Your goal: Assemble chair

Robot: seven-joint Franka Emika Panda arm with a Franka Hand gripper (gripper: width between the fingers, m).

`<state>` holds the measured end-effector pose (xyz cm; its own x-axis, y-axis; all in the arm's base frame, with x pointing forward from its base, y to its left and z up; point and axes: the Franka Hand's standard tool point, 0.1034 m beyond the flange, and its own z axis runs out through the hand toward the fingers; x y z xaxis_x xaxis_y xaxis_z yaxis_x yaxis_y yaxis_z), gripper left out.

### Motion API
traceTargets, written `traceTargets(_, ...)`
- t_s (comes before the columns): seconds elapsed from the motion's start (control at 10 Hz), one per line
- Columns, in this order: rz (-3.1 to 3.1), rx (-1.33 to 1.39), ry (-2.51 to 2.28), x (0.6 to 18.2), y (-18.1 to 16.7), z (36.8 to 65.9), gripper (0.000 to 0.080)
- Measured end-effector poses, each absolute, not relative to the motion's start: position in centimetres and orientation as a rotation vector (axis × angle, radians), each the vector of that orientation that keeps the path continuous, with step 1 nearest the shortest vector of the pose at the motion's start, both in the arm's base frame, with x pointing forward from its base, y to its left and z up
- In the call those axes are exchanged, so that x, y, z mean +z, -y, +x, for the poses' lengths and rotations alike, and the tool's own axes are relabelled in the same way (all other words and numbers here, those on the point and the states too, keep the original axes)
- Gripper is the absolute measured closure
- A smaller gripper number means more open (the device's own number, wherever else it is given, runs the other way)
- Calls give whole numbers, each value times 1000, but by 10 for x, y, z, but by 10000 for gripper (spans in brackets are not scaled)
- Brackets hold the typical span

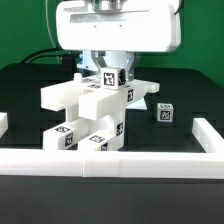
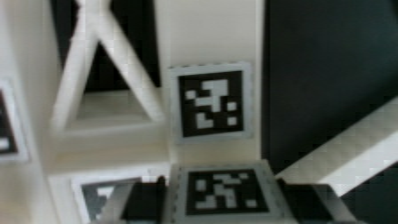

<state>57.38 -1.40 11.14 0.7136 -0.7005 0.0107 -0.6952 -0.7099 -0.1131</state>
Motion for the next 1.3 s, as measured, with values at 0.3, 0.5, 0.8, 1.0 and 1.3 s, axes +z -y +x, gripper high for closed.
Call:
traceTargets(0.3, -2821, -87, -1139, 111, 12, 574, 515)
traceTargets(0.5, -2867, -93, -1024, 111, 13, 575, 343)
traceTargets(0.8, -2968, -107, -711, 111, 14, 574, 162)
traceTargets(1.0, -3048, -124, -355, 111, 17, 575, 150)
traceTargets(1.3, -3088, -145, 14, 110, 14, 575, 150)
